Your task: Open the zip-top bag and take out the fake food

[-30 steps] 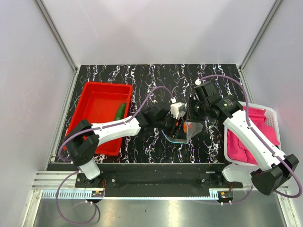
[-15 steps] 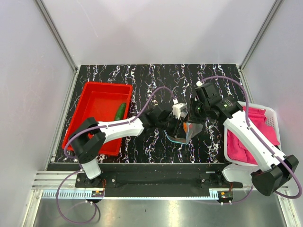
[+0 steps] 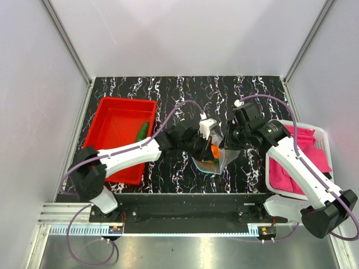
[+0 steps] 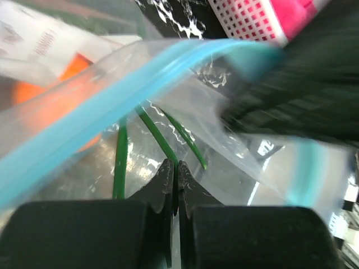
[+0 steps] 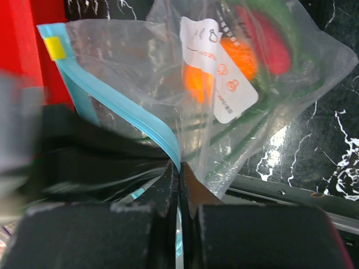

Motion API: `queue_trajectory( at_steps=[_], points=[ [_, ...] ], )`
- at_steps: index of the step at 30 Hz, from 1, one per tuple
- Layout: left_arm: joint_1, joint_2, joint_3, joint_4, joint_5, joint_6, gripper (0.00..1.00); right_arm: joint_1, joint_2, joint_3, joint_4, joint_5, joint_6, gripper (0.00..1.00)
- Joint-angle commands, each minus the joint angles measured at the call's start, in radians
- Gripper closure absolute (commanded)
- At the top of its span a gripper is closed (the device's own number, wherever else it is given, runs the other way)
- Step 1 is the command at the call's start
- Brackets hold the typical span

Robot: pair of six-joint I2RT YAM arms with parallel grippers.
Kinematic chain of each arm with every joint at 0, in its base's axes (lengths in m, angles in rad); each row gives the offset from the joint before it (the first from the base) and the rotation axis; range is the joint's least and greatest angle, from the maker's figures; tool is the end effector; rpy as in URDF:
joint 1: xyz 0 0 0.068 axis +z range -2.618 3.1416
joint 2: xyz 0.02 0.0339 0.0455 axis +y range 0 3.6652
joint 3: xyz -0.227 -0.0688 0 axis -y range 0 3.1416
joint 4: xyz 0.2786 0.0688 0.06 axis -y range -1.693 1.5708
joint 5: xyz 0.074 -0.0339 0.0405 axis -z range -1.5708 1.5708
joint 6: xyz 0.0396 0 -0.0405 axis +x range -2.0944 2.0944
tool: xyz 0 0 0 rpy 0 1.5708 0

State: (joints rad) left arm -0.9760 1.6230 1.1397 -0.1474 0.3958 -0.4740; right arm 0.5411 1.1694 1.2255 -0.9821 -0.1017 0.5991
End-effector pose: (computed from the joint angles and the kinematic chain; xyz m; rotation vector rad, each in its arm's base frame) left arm 0.2091 -0.3363 0.1987 0.8408 2.2854 -1.1797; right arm 0.2330 0.1447 0.3074 0.0311 2.5922 0.5784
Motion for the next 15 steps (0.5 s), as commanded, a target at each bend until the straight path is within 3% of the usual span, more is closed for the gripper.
queue_trajectory(
  at_steps=[1, 8, 15],
  points=[
    [-0.004, -0.132, 0.116, -0.115, -0.089, 0.086, 1.0, 0.007, -0.036, -0.027, 0.02, 0.045, -0.031, 1.0],
    [-0.006, -0.245, 0.235, -0.266, -0.109, 0.15, 1.0, 0.007, -0.034, -0.07, 0.031, 0.096, -0.071, 1.0],
    [-0.004, -0.388, 0.293, -0.366, -0.259, 0.182, 1.0, 0.007, -0.019, -0.086, 0.039, 0.096, -0.12, 1.0]
  ],
)
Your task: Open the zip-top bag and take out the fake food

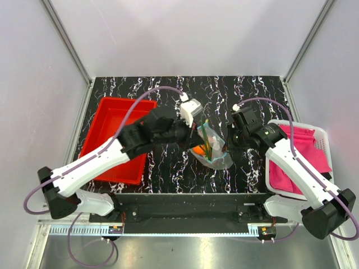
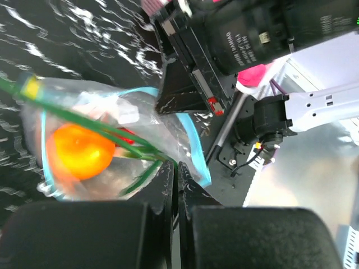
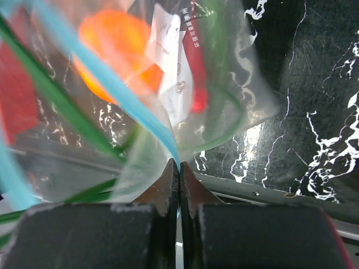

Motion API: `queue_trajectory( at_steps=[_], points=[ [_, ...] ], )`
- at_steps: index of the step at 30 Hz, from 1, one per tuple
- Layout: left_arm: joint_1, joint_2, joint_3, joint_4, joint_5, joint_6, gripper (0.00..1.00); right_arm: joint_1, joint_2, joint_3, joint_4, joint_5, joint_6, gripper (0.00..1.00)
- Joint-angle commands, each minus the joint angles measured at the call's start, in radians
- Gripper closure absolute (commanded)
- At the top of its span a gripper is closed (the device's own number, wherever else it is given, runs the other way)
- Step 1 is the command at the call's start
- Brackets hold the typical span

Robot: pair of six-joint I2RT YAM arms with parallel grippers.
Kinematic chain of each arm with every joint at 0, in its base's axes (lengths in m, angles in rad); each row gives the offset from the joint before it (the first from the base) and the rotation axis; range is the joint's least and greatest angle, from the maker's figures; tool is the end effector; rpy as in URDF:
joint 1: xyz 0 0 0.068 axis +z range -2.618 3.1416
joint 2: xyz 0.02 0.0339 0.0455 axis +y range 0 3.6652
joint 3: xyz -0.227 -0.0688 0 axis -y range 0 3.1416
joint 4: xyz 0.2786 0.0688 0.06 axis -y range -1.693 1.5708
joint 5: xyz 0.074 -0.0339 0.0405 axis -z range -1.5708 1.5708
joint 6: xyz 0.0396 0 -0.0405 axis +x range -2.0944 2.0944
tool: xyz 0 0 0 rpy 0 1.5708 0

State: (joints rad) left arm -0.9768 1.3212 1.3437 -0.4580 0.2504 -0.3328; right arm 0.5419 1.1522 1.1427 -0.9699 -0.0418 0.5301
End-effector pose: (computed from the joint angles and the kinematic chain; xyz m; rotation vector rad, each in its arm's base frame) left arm 0.1838 -0.2897 0.3523 0.8471 1.9919 -1.0533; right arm 0.2306 0.1408 0.2840 -0.0321 2.6170 0.4542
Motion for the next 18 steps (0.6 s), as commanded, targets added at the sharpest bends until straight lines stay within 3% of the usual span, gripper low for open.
queue_trajectory(
  at_steps=[1, 10, 18],
  points=[
    [-0.003, -0.097, 0.103, -0.071, -0.134, 0.046, 1.0, 0.004, 0.0, -0.004, 0.025, 0.036, -0.056, 1.0],
    [0.0, -0.074, 0.443, -0.296, -0.309, 0.181, 1.0, -0.011, 0.021, -0.001, 0.025, 0.052, -0.067, 1.0],
    [0.016, 0.006, 0.724, -0.343, -0.42, 0.262, 1.0, -0.049, 0.026, 0.012, 0.004, 0.08, -0.051, 1.0]
  ],
)
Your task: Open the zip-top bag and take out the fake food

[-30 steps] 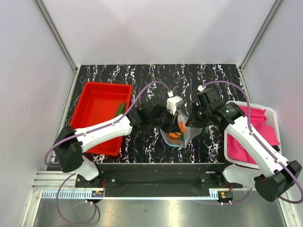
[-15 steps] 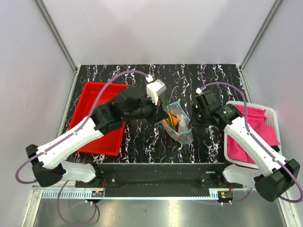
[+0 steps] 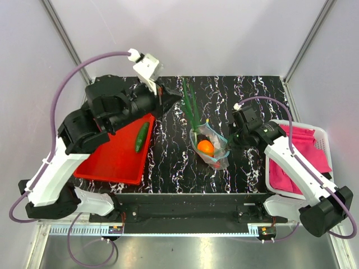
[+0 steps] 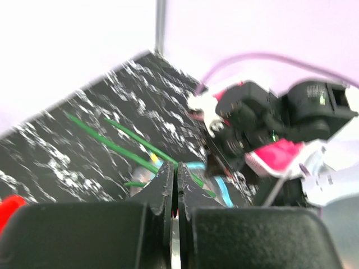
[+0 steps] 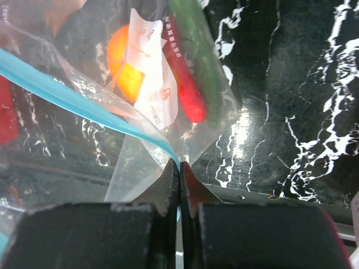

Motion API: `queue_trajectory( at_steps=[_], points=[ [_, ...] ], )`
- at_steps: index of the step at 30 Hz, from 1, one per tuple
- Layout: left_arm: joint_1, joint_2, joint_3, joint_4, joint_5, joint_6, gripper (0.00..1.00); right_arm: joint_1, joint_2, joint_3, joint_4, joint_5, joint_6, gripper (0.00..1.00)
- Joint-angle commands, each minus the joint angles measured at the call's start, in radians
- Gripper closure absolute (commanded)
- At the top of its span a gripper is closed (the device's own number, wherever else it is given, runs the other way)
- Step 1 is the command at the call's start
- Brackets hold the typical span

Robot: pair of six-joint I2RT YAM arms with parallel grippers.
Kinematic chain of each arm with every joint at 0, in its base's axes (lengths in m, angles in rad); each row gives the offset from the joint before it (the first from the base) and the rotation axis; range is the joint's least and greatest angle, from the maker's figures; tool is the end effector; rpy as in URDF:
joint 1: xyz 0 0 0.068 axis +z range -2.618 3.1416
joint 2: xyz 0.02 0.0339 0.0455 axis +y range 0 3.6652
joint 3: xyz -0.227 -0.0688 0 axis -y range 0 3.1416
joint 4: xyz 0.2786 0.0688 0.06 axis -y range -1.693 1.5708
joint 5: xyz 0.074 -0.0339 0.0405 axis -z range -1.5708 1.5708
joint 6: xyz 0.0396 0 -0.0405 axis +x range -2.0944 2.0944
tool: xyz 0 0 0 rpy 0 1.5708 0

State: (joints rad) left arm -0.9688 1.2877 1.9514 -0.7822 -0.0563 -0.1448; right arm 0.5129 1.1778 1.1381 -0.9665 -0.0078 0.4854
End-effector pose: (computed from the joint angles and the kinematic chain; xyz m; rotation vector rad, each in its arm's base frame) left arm 0.1444 -0.2063 0.5369 0.6611 1.6221 -0.7799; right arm 0.2391 0.1350 0.2761 -0.0391 2.6244 0.3734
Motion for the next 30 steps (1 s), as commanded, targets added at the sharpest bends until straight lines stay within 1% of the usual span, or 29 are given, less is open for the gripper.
queue_trajectory(
  at_steps=[1, 2, 6, 10, 11, 12, 13, 14, 16, 17, 18, 19, 20, 22, 23, 24, 25, 26, 27, 30],
  points=[
    [0.01, 0.047, 0.133, -0.017, -0.144, 0.092, 1.0, -0.022, 0.0, 0.022, -0.001, 0.052, -0.007, 1.0],
    [0.013, 0.056, 0.168, -0.017, -0.21, 0.1, 1.0, -0.025, 0.0, 0.023, -0.005, 0.055, -0.007, 1.0],
    [0.041, 0.055, 0.221, 0.038, -0.358, 0.132, 1.0, -0.036, -0.001, 0.041, -0.017, 0.058, -0.004, 1.0],
    [0.05, 0.029, 0.19, 0.087, -0.454, 0.209, 1.0, -0.036, -0.004, 0.058, -0.026, 0.054, -0.005, 1.0],
    [0.068, 0.021, 0.14, 0.095, -0.491, 0.209, 1.0, -0.036, -0.004, 0.063, -0.026, 0.054, -0.008, 1.0],
    [0.083, -0.007, 0.106, 0.115, -0.499, 0.203, 1.0, -0.037, -0.004, 0.068, -0.031, 0.051, -0.011, 1.0],
    [0.105, -0.022, 0.065, 0.127, -0.499, 0.182, 1.0, -0.037, -0.006, 0.077, -0.035, 0.049, -0.021, 1.0],
    [0.152, -0.042, -0.031, 0.147, -0.49, 0.171, 1.0, -0.037, -0.009, 0.083, -0.037, 0.048, -0.027, 1.0],
    [0.205, -0.097, -0.129, 0.205, -0.478, 0.156, 1.0, -0.036, -0.013, 0.098, -0.044, 0.052, -0.037, 1.0],
    [0.263, -0.106, -0.184, 0.208, -0.478, 0.148, 1.0, -0.037, -0.017, 0.103, -0.05, 0.052, -0.036, 1.0],
    [0.293, -0.114, -0.203, 0.207, -0.475, 0.148, 1.0, -0.037, -0.017, 0.112, -0.051, 0.045, -0.037, 1.0],
    [0.324, -0.134, -0.229, 0.21, -0.471, 0.114, 1.0, -0.037, -0.018, 0.114, -0.052, 0.039, -0.036, 1.0],
    [0.388, -0.143, -0.3, 0.224, -0.462, 0.11, 1.0, -0.037, -0.017, 0.115, -0.051, 0.032, -0.034, 1.0],
    [0.474, -0.186, -0.377, 0.261, -0.418, 0.042, 1.0, -0.037, -0.012, 0.117, -0.051, 0.022, -0.034, 1.0],
    [0.566, -0.198, -0.461, 0.274, -0.339, 0.01, 1.0, -0.037, -0.01, 0.117, -0.052, 0.02, -0.036, 1.0],
    [0.609, -0.214, -0.503, 0.315, -0.297, -0.045, 1.0, -0.037, -0.009, 0.117, -0.051, 0.017, -0.039, 1.0],
    [0.669, -0.234, -0.588, 0.339, -0.245, -0.061, 1.0, -0.037, -0.01, 0.117, -0.049, 0.017, -0.038, 1.0],
    [0.689, -0.234, -0.623, 0.354, -0.246, -0.077, 1.0, -0.037, -0.009, 0.115, -0.048, 0.017, -0.039, 1.0],
    [0.712, -0.228, -0.643, 0.333, -0.258, -0.138, 1.0, -0.037, -0.007, 0.117, -0.051, 0.017, -0.039, 1.0],
    [0.771, -0.189, -0.686, 0.246, -0.341, -0.228, 1.0, -0.037, 0.0, 0.118, -0.044, 0.011, -0.034, 1.0]
  ],
)
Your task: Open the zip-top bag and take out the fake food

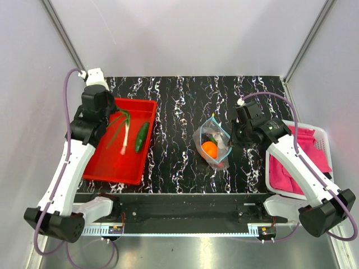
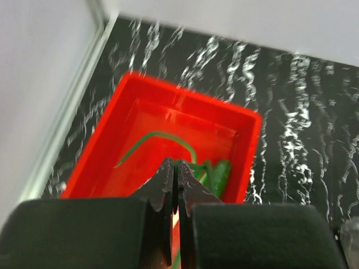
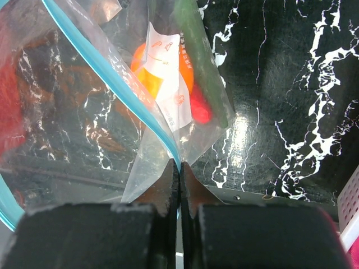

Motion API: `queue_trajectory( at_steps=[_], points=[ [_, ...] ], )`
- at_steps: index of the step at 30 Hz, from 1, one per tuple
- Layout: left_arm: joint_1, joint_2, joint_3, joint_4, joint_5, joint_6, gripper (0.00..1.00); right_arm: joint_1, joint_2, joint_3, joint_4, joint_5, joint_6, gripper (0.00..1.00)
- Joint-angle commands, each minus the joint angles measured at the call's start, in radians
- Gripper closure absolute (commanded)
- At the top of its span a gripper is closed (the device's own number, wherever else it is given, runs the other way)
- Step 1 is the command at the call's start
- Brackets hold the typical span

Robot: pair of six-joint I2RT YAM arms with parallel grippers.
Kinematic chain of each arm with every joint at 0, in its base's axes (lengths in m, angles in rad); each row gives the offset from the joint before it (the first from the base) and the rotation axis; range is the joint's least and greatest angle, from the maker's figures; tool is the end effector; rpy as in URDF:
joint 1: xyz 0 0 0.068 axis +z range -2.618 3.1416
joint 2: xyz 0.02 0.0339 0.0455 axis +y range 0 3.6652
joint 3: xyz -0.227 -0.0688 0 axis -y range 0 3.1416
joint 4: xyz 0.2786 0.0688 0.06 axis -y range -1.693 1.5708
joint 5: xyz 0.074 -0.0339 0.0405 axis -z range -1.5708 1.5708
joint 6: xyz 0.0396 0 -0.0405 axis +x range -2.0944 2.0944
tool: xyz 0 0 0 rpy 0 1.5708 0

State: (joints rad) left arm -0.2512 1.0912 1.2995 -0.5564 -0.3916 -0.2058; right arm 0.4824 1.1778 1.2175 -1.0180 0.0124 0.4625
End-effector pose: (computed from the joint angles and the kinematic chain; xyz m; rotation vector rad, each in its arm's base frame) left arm 0.2744 -0.0548 0.3935 -0.2179 1.8795 0.0645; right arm 0.2416 0.1260 0.3000 -0.0208 2.5871 0.3451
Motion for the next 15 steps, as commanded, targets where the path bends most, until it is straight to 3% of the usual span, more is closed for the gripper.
queue_trajectory(
  at_steps=[1, 7, 15],
  points=[
    [0.059, 0.013, -0.075, 0.018, -0.027, -0.175, 1.0, -0.007, 0.0, 0.037, 0.007, -0.009, -0.01, 1.0],
    [0.118, 0.048, -0.177, -0.025, -0.041, -0.29, 1.0, -0.007, 0.011, 0.03, 0.016, -0.037, -0.007, 1.0],
    [0.121, 0.144, -0.151, -0.149, -0.125, -0.248, 0.98, -0.005, 0.069, 0.048, 0.035, -0.058, -0.033, 1.0]
  ],
)
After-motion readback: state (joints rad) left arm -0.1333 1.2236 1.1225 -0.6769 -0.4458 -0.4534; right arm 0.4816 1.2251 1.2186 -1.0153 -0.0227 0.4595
